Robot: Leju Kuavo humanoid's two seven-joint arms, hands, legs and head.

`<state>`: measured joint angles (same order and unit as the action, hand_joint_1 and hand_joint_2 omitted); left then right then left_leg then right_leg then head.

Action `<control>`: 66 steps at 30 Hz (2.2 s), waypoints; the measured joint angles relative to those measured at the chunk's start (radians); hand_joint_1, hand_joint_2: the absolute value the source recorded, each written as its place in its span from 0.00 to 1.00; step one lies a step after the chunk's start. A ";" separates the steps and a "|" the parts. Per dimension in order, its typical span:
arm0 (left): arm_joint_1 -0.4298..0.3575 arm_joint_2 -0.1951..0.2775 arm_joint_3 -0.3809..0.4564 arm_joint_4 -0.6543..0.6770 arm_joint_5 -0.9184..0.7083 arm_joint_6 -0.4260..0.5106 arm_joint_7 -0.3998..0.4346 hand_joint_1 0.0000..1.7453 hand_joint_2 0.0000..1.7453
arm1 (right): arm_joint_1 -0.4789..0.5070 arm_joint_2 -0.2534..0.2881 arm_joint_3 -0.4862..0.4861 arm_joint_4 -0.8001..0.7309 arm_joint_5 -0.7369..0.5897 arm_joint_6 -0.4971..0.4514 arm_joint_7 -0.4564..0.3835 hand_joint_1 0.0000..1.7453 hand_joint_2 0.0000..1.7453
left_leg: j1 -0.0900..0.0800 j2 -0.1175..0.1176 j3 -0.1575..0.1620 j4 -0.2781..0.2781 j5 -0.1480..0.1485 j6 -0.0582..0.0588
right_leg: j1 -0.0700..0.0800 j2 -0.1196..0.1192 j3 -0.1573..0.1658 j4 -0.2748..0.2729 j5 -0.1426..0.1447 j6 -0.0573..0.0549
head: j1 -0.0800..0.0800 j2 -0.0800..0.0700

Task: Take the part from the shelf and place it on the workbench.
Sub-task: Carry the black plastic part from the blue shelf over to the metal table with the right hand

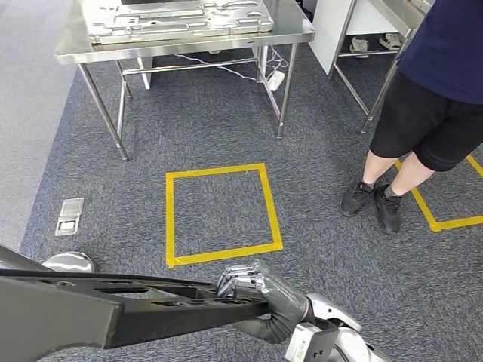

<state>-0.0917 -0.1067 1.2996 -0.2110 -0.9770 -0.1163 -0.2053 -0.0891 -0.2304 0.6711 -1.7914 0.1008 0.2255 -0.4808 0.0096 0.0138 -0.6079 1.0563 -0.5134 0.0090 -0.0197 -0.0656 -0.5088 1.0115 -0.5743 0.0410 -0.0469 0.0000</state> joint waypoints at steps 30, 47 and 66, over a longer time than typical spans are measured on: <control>0.000 -0.002 0.013 0.000 0.007 0.002 0.012 0.00 1.00 | 0.002 0.000 0.002 0.008 -0.027 0.008 0.000 1.00 1.00 | 0.000 0.000 0.000 0.000 0.000 0.000 | 0.000 0.000 0.000 0.000 0.000 0.000 | 0.000 0.000; 0.001 -0.002 0.013 0.000 0.007 0.003 0.012 0.00 1.00 | 0.001 0.002 0.002 0.010 -0.030 0.017 -0.001 1.00 1.00 | -0.010 -0.002 0.008 -0.010 -0.004 0.026 | -0.014 0.009 0.004 0.002 -0.008 0.020 | 0.000 0.000; -0.006 -0.004 0.013 0.000 0.007 0.005 0.009 0.00 1.00 | 0.007 0.003 0.002 0.021 -0.033 0.019 -0.003 1.00 1.00 | 0.003 -0.024 -0.035 0.169 -0.125 -0.027 | -0.010 0.056 -0.050 0.025 0.026 -0.036 | 0.000 0.000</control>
<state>-0.0972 -0.1111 1.3123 -0.2110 -0.9697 -0.1114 -0.1961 -0.0817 -0.2270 0.6733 -1.7701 0.0678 0.2440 -0.4833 0.0123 -0.0104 -0.6424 1.2254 -0.6383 -0.0182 -0.0295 -0.0092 -0.5586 1.0370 -0.5484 0.0049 -0.0473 0.0000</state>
